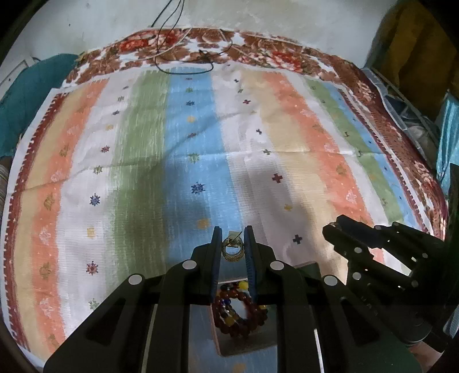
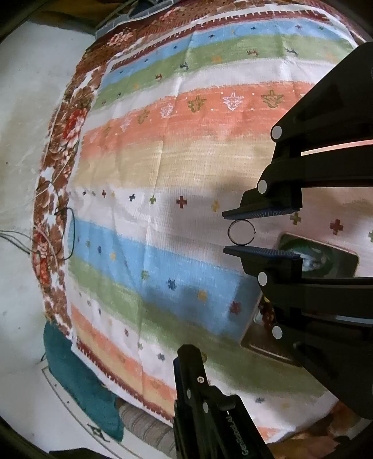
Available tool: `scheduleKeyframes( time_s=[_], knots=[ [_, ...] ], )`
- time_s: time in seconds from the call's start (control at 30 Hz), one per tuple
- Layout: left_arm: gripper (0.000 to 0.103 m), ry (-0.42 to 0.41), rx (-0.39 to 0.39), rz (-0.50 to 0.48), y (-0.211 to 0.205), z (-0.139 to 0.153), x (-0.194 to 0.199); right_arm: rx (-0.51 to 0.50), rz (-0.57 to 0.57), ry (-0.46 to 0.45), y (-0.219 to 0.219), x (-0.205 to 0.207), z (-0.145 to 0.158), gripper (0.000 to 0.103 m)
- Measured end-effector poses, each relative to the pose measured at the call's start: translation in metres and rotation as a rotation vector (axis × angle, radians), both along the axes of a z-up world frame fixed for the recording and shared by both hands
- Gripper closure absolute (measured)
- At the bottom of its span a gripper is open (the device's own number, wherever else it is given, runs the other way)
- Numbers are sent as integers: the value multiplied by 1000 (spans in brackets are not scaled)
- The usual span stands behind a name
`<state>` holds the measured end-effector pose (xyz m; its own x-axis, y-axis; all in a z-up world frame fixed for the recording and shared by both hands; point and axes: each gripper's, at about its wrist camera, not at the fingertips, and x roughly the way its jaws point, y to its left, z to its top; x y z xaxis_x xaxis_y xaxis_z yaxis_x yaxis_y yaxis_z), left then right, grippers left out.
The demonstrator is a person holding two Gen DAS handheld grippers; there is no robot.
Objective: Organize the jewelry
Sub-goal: 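Lift both held rings and carry them over the silver tin, then open both grippers to drop the rings into the tin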
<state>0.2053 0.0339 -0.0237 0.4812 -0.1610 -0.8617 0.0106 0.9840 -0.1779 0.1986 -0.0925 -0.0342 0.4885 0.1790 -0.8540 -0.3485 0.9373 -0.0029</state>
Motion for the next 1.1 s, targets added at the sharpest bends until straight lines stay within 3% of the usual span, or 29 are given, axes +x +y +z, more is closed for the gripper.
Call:
scheduleKeyframes(
  time_s=[0.57, 1.0, 1.07, 1.1],
  knots=[
    [88, -128, 32, -48, -19, 33, -60, 69, 40, -60, -2, -46, 22, 84],
    [87, -156, 38, -29, -22, 36, -77, 99, 90, -60, 4, -67, 22, 84],
    [82, -156, 32, -5, -19, 36, -75, 93, 86, -52, 5, -66, 20, 78],
    [78, -157, 33, 2, -17, 36, -75, 92, 87, -50, 6, -66, 19, 66]
  ],
)
